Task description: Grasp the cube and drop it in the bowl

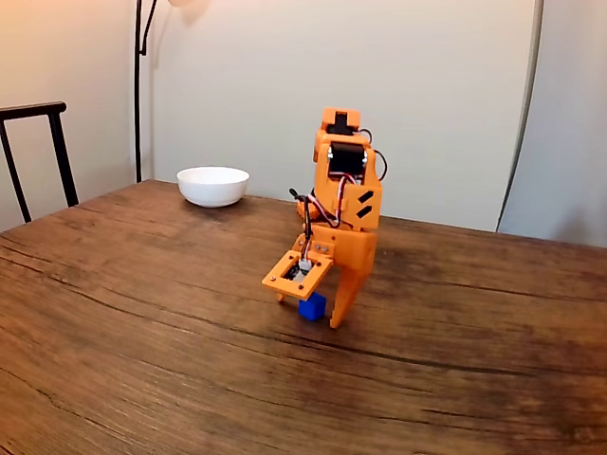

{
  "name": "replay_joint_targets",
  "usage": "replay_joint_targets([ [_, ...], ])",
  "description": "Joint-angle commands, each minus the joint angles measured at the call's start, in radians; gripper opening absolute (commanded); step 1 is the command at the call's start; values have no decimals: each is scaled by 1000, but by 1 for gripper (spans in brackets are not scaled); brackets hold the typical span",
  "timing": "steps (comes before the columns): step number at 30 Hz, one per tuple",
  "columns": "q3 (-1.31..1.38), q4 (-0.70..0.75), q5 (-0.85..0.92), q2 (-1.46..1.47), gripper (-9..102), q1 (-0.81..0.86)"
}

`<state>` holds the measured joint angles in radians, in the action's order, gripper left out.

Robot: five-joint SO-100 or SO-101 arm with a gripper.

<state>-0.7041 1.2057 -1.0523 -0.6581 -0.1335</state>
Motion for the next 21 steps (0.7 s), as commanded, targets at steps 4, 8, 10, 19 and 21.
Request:
replay_joint_targets([
  [4, 5, 5, -5, -3, 26, 2],
  [8, 3, 5, -5, -2, 16, 2],
  [10, 3, 5, -14, -2, 16, 2],
  [19, 21, 137, -46, -14, 32, -3],
  [21, 37, 158, -94, -18, 34, -2],
])
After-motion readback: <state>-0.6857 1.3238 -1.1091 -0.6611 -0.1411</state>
